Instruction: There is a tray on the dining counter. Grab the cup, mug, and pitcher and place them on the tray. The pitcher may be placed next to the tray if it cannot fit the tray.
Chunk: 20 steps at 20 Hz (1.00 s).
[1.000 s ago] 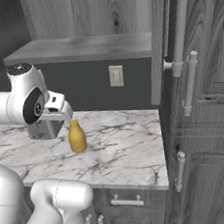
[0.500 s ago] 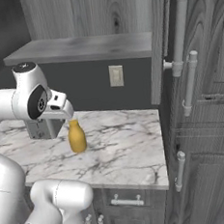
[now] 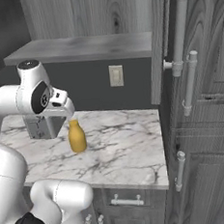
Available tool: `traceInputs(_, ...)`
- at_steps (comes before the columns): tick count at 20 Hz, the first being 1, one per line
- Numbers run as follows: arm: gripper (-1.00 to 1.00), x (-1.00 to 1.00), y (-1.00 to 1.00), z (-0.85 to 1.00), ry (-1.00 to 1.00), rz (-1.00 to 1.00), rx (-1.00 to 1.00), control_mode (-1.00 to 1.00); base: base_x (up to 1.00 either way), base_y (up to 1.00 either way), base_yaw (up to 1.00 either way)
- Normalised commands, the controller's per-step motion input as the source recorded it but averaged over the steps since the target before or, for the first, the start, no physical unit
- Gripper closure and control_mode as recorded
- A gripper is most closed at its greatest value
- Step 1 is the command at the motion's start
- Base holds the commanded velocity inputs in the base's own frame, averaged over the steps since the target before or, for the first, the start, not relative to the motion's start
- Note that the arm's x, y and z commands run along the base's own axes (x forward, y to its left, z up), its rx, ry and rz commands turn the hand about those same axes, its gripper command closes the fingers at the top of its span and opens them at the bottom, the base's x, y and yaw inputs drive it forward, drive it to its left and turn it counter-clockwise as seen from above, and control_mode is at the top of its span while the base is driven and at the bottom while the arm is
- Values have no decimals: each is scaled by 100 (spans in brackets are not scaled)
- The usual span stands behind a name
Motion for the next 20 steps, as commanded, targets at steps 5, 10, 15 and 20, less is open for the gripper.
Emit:
traceInputs(5,-100,24,0,-2,0,0,0,-100,0,0,0)
traceInputs(10,-100,25,0,-7,0,0,0,-100,0,0,0)
traceInputs(15,-100,21,0,-6,0,0,0,-100,0,0,0)
traceInputs(20,-100,19,0,-29,0,1,0,-100,0,0,0)
